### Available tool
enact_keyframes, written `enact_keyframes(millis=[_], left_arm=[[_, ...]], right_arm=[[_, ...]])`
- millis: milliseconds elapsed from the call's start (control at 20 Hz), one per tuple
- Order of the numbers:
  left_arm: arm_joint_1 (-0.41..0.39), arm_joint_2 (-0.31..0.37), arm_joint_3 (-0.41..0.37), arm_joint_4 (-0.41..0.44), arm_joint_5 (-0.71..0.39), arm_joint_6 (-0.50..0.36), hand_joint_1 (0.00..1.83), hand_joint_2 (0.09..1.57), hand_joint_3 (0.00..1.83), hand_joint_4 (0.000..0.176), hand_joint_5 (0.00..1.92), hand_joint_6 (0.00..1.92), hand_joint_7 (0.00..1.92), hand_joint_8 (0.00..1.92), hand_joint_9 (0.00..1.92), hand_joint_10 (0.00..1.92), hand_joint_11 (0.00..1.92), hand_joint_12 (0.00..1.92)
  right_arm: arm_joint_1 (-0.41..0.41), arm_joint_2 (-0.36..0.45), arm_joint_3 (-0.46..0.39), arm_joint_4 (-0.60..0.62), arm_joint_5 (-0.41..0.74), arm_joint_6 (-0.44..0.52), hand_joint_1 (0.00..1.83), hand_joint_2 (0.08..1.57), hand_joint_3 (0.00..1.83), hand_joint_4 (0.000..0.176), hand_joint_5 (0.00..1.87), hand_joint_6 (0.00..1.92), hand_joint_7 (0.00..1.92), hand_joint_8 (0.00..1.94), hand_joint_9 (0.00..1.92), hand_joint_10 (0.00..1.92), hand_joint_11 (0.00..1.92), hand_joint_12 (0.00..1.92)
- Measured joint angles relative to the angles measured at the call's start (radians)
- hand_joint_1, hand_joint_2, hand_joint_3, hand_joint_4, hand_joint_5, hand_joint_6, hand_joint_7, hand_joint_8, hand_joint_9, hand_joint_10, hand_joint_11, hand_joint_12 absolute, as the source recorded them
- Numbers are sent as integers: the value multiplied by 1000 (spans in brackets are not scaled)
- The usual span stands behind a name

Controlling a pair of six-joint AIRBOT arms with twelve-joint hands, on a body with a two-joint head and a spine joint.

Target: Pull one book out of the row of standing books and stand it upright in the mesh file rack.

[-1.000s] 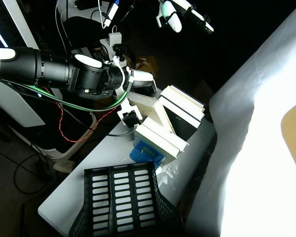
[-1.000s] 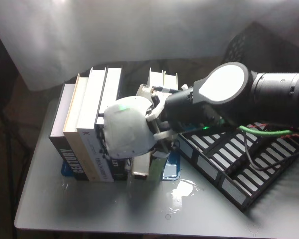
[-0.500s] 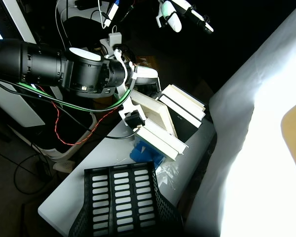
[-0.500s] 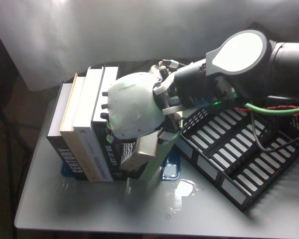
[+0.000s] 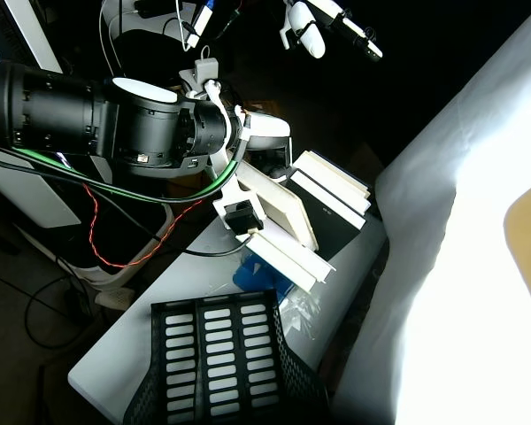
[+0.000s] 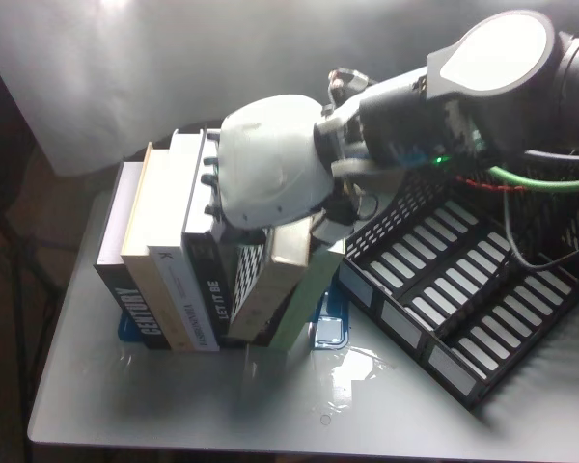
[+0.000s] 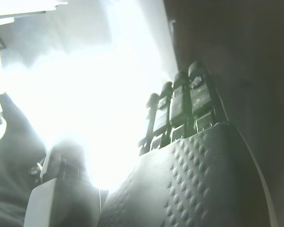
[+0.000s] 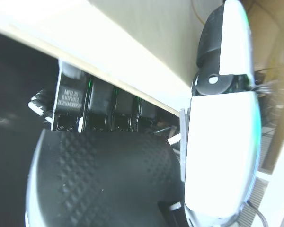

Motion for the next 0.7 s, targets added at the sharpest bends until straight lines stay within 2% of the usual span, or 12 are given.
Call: enact_keyframes(millis=[50,100,150,200,250,300,400,450,500,600,650,700], left_arm=[[0,0,0,-2,-1,0,243,1324,0,8,0,0,0,0,0,0,0,0],[0,0,0,-2,-1,0,254,1322,0,6,0,0,0,0,0,0,0,0],[0,0,0,-2,0,0,238,1322,0,14,0,0,0,0,0,0,0,0],[0,0,0,-1,0,0,182,1327,2,24,0,0,0,0,0,0,0,0],[-2,0,0,-1,0,0,182,1327,2,24,0,0,0,0,0,0,0,0],[-2,0,0,0,0,0,174,1326,2,20,0,0,0,0,0,0,0,0],[-2,0,0,0,0,0,180,1327,2,19,0,0,0,0,0,0,0,0],[-2,0,0,1,0,0,180,1325,1,16,0,0,0,0,0,0,0,0],[-2,0,0,-1,0,0,197,1326,1,11,0,0,0,0,0,0,0,0],[-3,0,0,0,0,0,206,1327,0,7,0,0,0,0,0,0,0,0],[-11,0,0,1,5,0,202,1324,0,13,0,0,0,0,0,0,0,0],[-14,1,0,3,6,1,214,1324,0,7,0,0,0,0,0,0,0,0]], right_arm=[[4,4,0,0,1,0,1208,1245,8,0,776,1107,731,1651,816,1907,891,1921],[7,8,0,-1,2,4,1308,1255,3,0,732,1127,699,1557,686,1754,733,1921],[10,14,0,-1,3,21,1333,1245,0,0,747,1097,741,1492,684,1738,650,1921],[19,21,0,0,6,45,1203,1262,5,0,746,1200,702,1617,598,1769,560,1921],[29,26,1,-1,9,58,1203,1262,5,0,746,1200,702,1617,598,1769,560,1921],[36,31,1,0,11,67,1144,1278,7,0,731,1326,658,1589,533,1674,444,1921],[51,42,3,3,21,81,1307,1263,0,0,739,1247,703,1470,611,1729,411,1921],[58,47,5,4,28,87,1317,1268,2,0,713,1335,705,1448,572,1713,258,1921],[60,47,16,11,31,88,1320,1269,1,0,716,1324,711,1459,558,1712,216,1921],[61,52,32,33,33,93,1339,1222,0,0,740,1332,846,1245,651,1553,150,1919],[65,61,25,35,34,97,1201,1230,2,0,713,1351,841,1320,715,1462,234,1921],[72,69,24,41,40,97,1189,1230,1,0,724,1270,840,1413,777,1588,432,1921]])
